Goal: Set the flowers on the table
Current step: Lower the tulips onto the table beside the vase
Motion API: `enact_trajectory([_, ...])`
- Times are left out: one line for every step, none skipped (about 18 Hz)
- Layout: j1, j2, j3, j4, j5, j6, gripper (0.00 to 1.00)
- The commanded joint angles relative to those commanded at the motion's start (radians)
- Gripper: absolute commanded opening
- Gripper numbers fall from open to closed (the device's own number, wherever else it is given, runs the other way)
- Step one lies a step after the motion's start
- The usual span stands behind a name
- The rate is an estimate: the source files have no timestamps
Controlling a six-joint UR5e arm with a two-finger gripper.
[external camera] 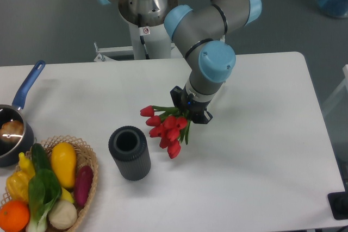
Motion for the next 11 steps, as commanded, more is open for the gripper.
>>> enact_trajectory([0.0, -0.003, -0.002, 0.008, 0.0, 0.0, 0.27])
enact_trajectory([0.0, -0.003, -0.006, 0.009, 0.0, 0.0, 0.27])
enact_trajectory([0.0, -0.005, -0.009, 0.009, 0.0, 0.0, 0.27])
enact_trajectory([-0.002, -0.005, -0.011, 0.009, 0.002, 0.0, 0.27])
enact_trajectory([0.0, -0.005, -0.014, 0.009, 0.002, 0.0, 0.27])
enact_trajectory([0.0, -0.005, -0.014, 0.009, 0.002, 0.0, 0.27])
enact_trajectory([-0.002, -0.005, -0.014, 0.009, 0.003, -0.002, 0.28])
enact_trajectory([-0.003, -0.008, -0.014, 0.008, 0.003, -0.002, 0.28])
enact_trajectory([-0.005, -0.017, -0.014, 0.008, 0.005, -0.003, 0.28])
enact_trajectory([-0.006, -0.018, -0.014, 0.009, 0.005, -0.003, 0.28])
enact_trajectory([-0.006, -0.02, -0.014, 0.009, 0.003, -0.003, 0.28])
